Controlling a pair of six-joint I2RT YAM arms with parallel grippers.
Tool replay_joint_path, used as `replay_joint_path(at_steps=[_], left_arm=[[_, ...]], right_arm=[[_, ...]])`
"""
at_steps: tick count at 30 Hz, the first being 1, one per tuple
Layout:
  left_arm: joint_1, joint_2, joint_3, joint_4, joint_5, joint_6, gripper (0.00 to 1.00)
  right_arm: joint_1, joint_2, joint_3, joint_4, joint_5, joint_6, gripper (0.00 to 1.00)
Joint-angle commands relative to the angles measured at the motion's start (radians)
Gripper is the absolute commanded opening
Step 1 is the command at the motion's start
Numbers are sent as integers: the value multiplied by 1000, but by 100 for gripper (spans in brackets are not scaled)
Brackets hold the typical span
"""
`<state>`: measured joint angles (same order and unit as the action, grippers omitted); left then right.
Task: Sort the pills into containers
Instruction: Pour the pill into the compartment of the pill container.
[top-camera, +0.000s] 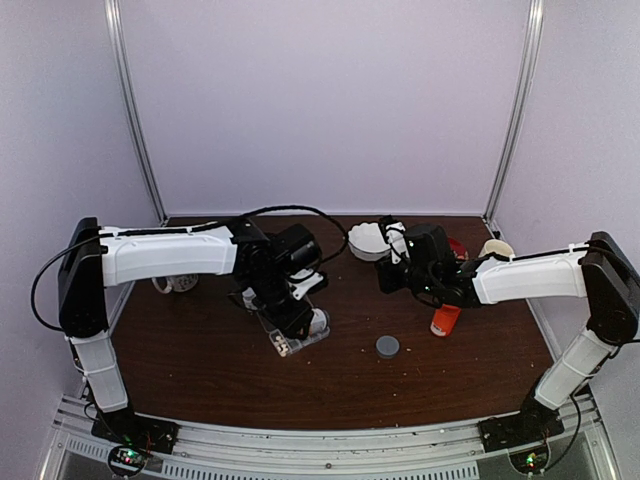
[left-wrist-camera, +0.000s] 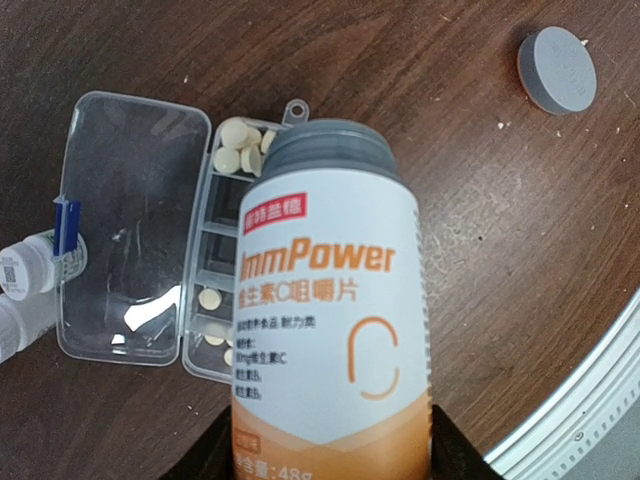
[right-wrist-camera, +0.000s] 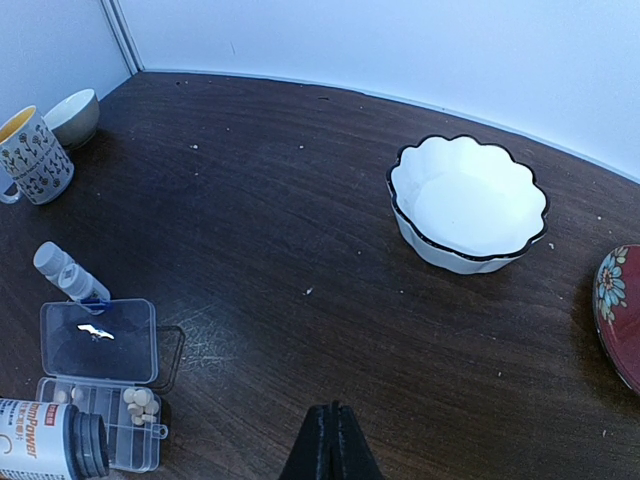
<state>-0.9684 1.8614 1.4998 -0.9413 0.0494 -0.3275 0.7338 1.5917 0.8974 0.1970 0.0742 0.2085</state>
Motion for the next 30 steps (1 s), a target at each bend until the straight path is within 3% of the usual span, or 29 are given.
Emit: replay_joint_path(at_steps=[1, 11, 23, 26, 30], left_arm=[[0, -3, 6, 36, -22, -4, 0], [7, 28, 40, -5, 1, -4, 0], [15, 21, 9, 60, -7, 3, 0], [20, 41, 39, 2, -20, -6, 0], [18, 0, 3, 61, -11, -5, 0]], right_arm=[[4, 8, 29, -3, -3, -6, 0], [4, 5, 26, -2, -2, -8, 0], [4, 7, 29, -5, -2, -9, 0], [4, 7, 28, -6, 2, -9, 0], [4, 8, 30, -7, -2, -9, 0]])
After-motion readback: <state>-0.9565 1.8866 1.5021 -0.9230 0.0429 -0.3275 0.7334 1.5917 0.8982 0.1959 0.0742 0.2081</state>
